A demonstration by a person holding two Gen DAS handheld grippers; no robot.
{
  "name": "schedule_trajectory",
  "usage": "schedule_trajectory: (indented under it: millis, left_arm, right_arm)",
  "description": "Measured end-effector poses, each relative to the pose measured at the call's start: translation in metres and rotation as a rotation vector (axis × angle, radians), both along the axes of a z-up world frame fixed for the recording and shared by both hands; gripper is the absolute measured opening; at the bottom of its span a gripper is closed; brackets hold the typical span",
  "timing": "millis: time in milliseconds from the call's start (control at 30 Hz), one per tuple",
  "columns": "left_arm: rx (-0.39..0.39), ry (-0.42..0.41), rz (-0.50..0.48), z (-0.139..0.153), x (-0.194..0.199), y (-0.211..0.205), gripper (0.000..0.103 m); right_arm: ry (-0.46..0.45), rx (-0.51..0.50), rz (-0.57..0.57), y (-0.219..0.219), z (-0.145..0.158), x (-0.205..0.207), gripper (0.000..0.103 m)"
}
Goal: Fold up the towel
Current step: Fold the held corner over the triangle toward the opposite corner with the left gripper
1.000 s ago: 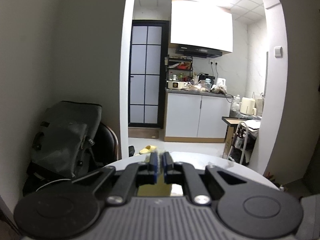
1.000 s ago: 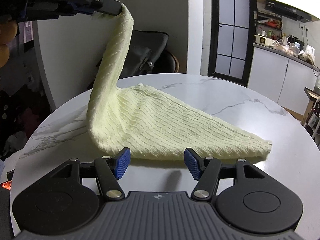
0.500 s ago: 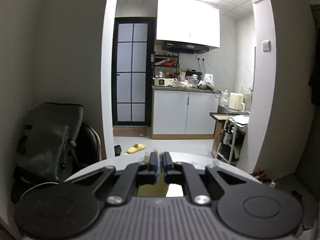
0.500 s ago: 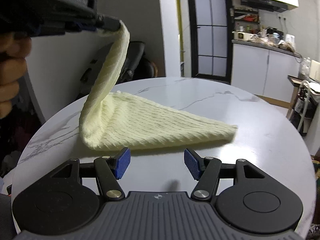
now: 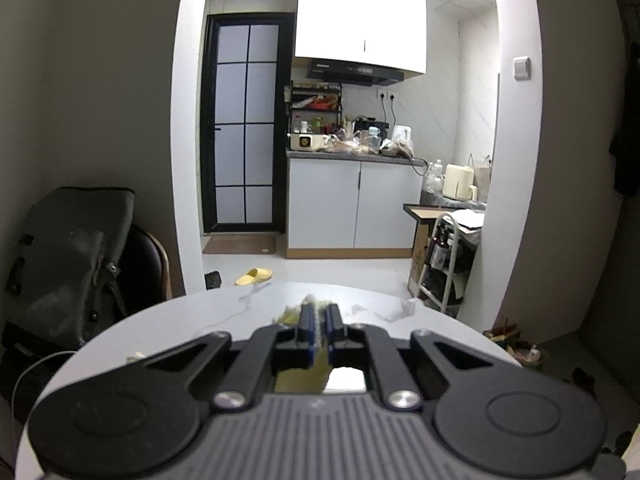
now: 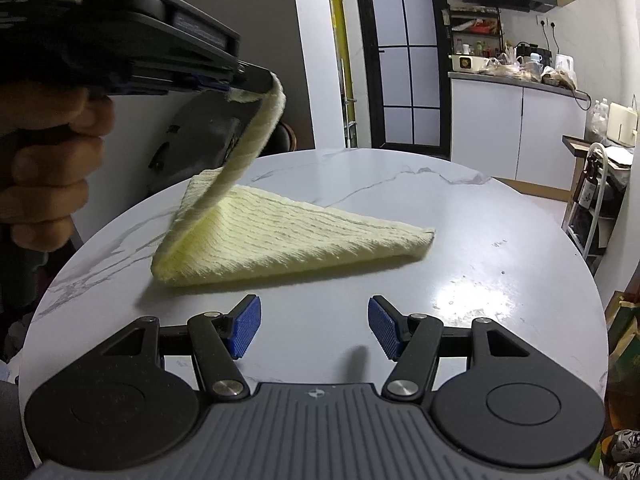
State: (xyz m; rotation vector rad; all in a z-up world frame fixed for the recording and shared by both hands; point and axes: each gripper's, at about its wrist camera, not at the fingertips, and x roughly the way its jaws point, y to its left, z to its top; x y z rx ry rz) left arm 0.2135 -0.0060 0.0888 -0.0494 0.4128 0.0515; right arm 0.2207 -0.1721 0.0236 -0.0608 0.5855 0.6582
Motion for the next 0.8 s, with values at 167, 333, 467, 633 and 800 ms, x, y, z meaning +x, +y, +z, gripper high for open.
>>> schedule_trajectory:
  millis: [167, 333, 467, 633, 800]
  left_arm:
    - [0.013, 0.036, -0.032, -0.015, 0.016, -0.011, 0.006]
    - [0.012, 0.054, -0.057, -0.022, 0.024, -0.017, 0.006]
    - [0.009, 0.06, -0.082, -0.024, 0.026, -0.02, 0.006]
    - [0.002, 0.065, -0.108, -0.024, 0.027, -0.02, 0.006]
    - [0.001, 0.059, -0.119, -0.02, 0.025, -0.021, 0.006]
  right_arm:
    - [-0.029, -0.012, -0.024, -0.007, -0.002, 0.001, 0.064]
    - [-0.021, 0.004, -0.028, -0.01, -0.003, 0.001, 0.064]
    - [-0.017, 0.012, -0.019, -0.011, -0.003, 0.002, 0.064]
    - [-0.002, 0.014, -0.009, -0.009, -0.003, 0.003, 0.064]
    - [0.026, 0.021, -0.004, -0.008, -0.005, 0.003, 0.064]
